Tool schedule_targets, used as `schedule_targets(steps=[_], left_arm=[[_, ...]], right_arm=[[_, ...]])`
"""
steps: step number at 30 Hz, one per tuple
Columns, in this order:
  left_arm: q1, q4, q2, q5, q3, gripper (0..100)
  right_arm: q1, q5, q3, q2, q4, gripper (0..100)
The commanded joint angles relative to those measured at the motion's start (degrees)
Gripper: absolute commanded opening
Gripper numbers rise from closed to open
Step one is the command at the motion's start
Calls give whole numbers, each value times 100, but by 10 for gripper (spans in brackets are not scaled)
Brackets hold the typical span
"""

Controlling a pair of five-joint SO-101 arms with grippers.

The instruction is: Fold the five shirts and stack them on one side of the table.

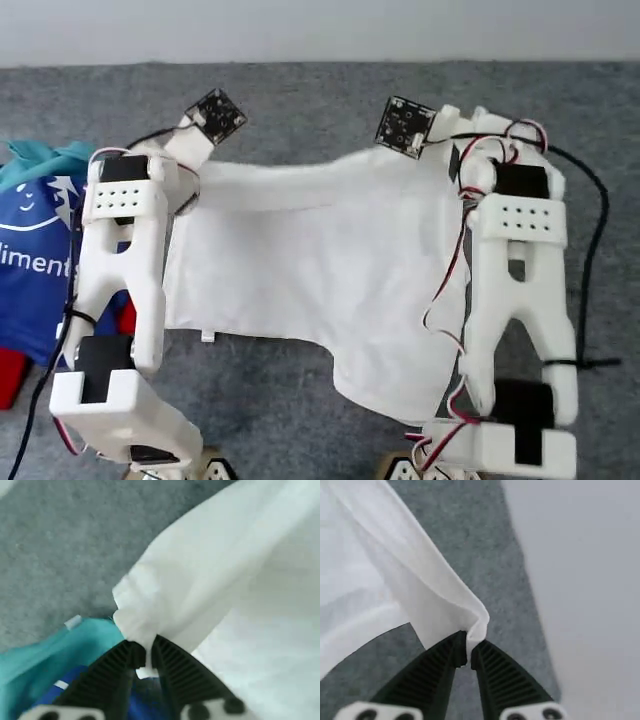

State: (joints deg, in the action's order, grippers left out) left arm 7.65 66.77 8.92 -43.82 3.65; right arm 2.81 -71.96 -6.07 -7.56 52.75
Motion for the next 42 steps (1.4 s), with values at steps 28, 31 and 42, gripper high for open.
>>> schedule_targets(steps=[28,31,42], left_arm=[[176,2374,-26,53,655,13],[176,2382,-26,53,822,13],[413,2374,-88,-176,1077,23]], right_arm=[[-338,2110,-2127,-2492,5015,11],[-303,2110,-2593,-2809,5007,11],[-303,2110,-3068,-3046,5015,60]])
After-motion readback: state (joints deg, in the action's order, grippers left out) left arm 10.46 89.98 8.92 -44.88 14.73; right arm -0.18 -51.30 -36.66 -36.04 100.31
